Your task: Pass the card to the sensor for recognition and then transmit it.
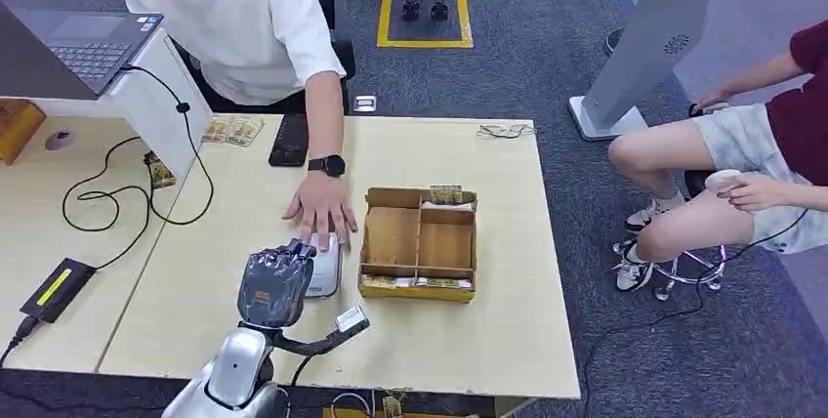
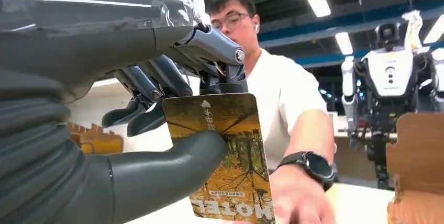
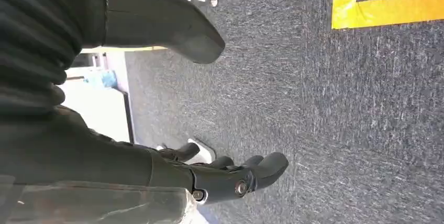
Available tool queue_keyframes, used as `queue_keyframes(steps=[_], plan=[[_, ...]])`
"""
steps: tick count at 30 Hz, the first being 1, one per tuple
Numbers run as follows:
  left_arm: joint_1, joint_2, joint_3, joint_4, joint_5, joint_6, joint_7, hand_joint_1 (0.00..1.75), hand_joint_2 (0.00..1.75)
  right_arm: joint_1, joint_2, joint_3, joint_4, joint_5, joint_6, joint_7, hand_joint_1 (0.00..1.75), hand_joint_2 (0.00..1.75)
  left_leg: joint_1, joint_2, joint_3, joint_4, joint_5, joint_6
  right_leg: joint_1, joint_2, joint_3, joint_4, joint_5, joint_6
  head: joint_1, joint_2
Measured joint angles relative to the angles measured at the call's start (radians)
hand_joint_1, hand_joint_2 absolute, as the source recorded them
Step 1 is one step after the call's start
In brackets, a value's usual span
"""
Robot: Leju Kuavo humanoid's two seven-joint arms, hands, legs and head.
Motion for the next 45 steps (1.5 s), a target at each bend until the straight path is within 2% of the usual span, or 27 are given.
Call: queue_keyframes(steps=[5,15,22,29,45], plan=[[0.012,-0.008,0.0,-0.003,0.0,-0.006,-0.003,1.75,1.75,0.0,0.011,-0.009,-0.017,0.0,0.006,0.001,0.0,1.75,0.0,0.0,0.0,0.0,0.0,0.0,0.0,0.0,0.0,0.0,0.0,0.0,0.0,0.0],[0.04,-0.058,0.0,-0.002,0.0,-0.001,-0.091,1.75,1.75,0.0,0.015,-0.016,-0.032,0.0,0.01,-0.01,0.0,1.75,0.0,0.0,0.0,0.0,0.0,0.0,0.0,0.0,0.0,0.0,0.0,0.0,0.0,0.0],[0.042,-0.082,0.0,0.0,0.0,0.0,-0.118,1.75,1.75,0.0,0.015,-0.017,-0.035,0.0,0.011,-0.012,0.0,1.75,0.0,0.0,0.0,0.0,0.0,0.0,0.0,0.0,0.0,0.0,0.0,0.0,0.0,0.0],[0.032,-0.134,0.02,0.042,0.0,0.014,-0.188,1.75,1.75,0.0,0.015,-0.016,-0.035,0.0,0.01,-0.014,0.0,1.75,0.0,0.0,0.0,0.0,0.0,0.0,0.0,0.0,0.0,0.0,0.0,0.0,0.0,0.0],[-0.006,-0.19,0.051,0.101,0.0,0.021,-0.203,1.75,1.75,0.001,0.015,-0.006,-0.035,0.0,0.011,-0.014,0.0,1.75,0.0,0.0,0.0,0.0,0.0,0.0,0.0,0.0,0.0,0.0,0.0,0.0,0.0,0.0]])
